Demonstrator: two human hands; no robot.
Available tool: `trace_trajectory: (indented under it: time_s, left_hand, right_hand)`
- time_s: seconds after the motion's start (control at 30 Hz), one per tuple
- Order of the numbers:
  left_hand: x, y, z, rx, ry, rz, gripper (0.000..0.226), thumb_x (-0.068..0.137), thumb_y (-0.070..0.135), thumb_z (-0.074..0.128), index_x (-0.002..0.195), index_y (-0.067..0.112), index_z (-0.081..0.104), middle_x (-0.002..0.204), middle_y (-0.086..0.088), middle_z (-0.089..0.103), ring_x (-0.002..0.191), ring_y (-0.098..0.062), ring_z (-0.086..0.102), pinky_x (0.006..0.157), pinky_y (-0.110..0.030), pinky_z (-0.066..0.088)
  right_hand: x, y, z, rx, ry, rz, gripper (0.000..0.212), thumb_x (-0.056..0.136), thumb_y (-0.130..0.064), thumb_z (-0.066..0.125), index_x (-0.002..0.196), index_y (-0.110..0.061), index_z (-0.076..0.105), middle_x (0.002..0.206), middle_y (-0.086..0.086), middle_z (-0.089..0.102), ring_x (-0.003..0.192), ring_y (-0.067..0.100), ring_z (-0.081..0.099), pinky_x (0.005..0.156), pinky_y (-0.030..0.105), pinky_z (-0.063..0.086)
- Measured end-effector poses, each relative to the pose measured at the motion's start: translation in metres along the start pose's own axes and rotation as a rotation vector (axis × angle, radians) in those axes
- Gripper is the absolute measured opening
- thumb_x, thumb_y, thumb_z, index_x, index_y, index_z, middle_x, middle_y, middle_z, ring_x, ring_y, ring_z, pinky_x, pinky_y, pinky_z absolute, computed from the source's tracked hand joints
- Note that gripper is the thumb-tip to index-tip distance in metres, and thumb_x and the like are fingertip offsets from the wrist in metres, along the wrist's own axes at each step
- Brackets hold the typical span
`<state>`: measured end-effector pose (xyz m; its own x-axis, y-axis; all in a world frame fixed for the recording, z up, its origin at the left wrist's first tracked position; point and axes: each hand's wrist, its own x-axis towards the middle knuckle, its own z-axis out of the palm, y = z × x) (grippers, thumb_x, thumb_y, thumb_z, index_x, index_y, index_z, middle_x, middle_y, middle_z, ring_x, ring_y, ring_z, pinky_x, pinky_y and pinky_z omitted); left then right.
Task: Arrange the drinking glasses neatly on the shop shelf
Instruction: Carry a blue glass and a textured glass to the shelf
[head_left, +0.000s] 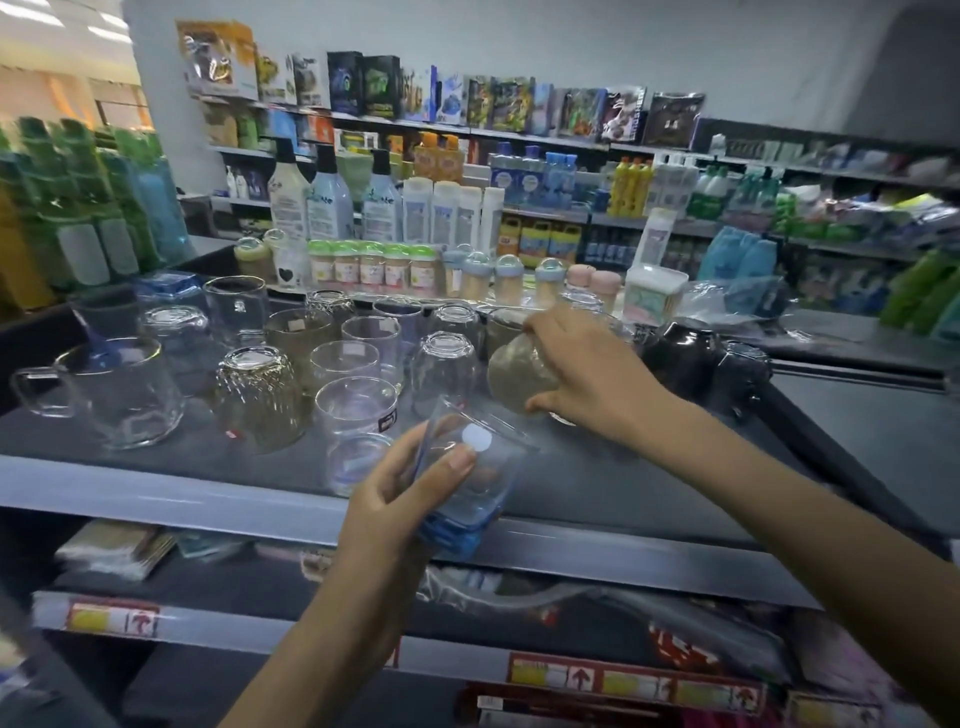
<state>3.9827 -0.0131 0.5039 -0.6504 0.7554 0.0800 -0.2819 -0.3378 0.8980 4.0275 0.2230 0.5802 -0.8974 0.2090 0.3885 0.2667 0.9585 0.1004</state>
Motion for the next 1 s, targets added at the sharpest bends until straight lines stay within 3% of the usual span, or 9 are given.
trace_trajectory:
  time_s: [0.13, 0.3, 0.4, 0.57, 0.67, 0.77, 0.87, 0.93, 1.0]
  left_hand:
    - [-0.001, -0.003, -0.004, 0.029, 0.009, 0.000, 0.047, 0.076, 0.028, 0.077, 0.121, 0.018, 0.071, 0.121, -0.016, 0.073, 0.114, -0.039, 0.068, 0.098, -0.049, 0.052]
    - [-0.002, -0.003, -0.006, 0.054, 0.012, -0.017, 0.038, 0.076, 0.029, 0.075, 0.113, 0.028, 0.075, 0.117, -0.011, 0.076, 0.109, -0.034, 0.072, 0.094, -0.045, 0.055]
    - [0.000, -0.003, -0.007, 0.058, 0.021, -0.013, 0.047, 0.077, 0.029, 0.076, 0.123, 0.026, 0.071, 0.120, -0.010, 0.075, 0.112, -0.034, 0.071, 0.101, -0.050, 0.053]
    - [0.002, -0.003, -0.007, 0.093, 0.021, 0.007, 0.060, 0.067, 0.043, 0.083, 0.124, 0.030, 0.070, 0.123, -0.009, 0.074, 0.114, -0.032, 0.071, 0.101, -0.051, 0.052]
    - [0.002, -0.005, -0.006, 0.079, 0.036, 0.016, 0.065, 0.064, 0.043, 0.083, 0.126, 0.027, 0.069, 0.123, -0.009, 0.074, 0.113, -0.031, 0.071, 0.096, -0.047, 0.053]
    - [0.002, -0.007, -0.004, 0.071, 0.052, 0.025, 0.069, 0.062, 0.044, 0.084, 0.126, 0.024, 0.067, 0.121, -0.010, 0.074, 0.111, -0.032, 0.071, 0.090, -0.044, 0.052]
    - [0.003, -0.009, -0.003, 0.082, 0.059, 0.029, 0.072, 0.061, 0.045, 0.085, 0.127, 0.024, 0.066, 0.121, -0.009, 0.074, 0.111, -0.032, 0.072, 0.090, -0.045, 0.054]
    - [0.004, -0.011, -0.003, 0.093, 0.064, 0.039, 0.072, 0.060, 0.046, 0.086, 0.126, 0.026, 0.066, 0.121, -0.009, 0.074, 0.112, -0.032, 0.072, 0.093, -0.048, 0.054]
    - [0.004, -0.013, -0.002, 0.099, 0.084, 0.064, 0.069, 0.060, 0.047, 0.086, 0.124, 0.027, 0.067, 0.121, -0.009, 0.074, 0.113, -0.031, 0.071, 0.100, -0.053, 0.053]
  right_hand:
    - [0.019, 0.001, 0.001, -0.148, -0.073, -0.114, 0.080, 0.067, -0.035, 0.093, 0.128, -0.008, 0.050, 0.127, 0.013, 0.055, 0.114, 0.033, 0.054, 0.086, 0.049, 0.052]
    - [0.041, 0.000, 0.003, -0.258, -0.194, -0.178, 0.076, 0.066, -0.036, 0.094, 0.123, -0.010, 0.050, 0.122, 0.010, 0.055, 0.114, 0.030, 0.054, 0.081, 0.046, 0.053]
    - [0.052, 0.002, 0.008, -0.246, -0.266, -0.182, 0.078, 0.065, -0.038, 0.094, 0.126, -0.013, 0.053, 0.125, 0.008, 0.052, 0.116, 0.029, 0.054, 0.076, 0.039, 0.048]
    - [0.066, 0.006, 0.009, -0.159, -0.384, -0.157, 0.088, 0.060, -0.033, 0.097, 0.138, -0.022, 0.057, 0.129, 0.007, 0.047, 0.124, 0.029, 0.048, 0.095, 0.037, 0.047]
    - [0.067, 0.007, 0.009, -0.151, -0.408, -0.155, 0.087, 0.062, -0.030, 0.096, 0.139, -0.021, 0.056, 0.132, 0.006, 0.053, 0.125, 0.028, 0.051, 0.096, 0.037, 0.047]
    - [0.062, 0.006, 0.014, -0.152, -0.375, -0.147, 0.084, 0.067, -0.024, 0.093, 0.139, -0.018, 0.052, 0.134, 0.006, 0.055, 0.124, 0.027, 0.054, 0.092, 0.036, 0.045]
    - [0.049, 0.005, 0.012, -0.151, -0.320, -0.148, 0.081, 0.072, -0.018, 0.089, 0.143, -0.017, 0.050, 0.136, 0.006, 0.055, 0.126, 0.028, 0.054, 0.097, 0.040, 0.050]
    - [0.031, 0.004, 0.004, -0.102, -0.240, -0.124, 0.072, 0.079, -0.012, 0.082, 0.144, -0.017, 0.051, 0.138, 0.006, 0.054, 0.127, 0.029, 0.053, 0.100, 0.046, 0.050]
    - [0.000, -0.002, -0.006, 0.060, -0.076, -0.069, 0.059, 0.087, -0.014, 0.077, 0.142, -0.019, 0.056, 0.138, 0.001, 0.057, 0.126, 0.021, 0.054, 0.103, 0.041, 0.049]
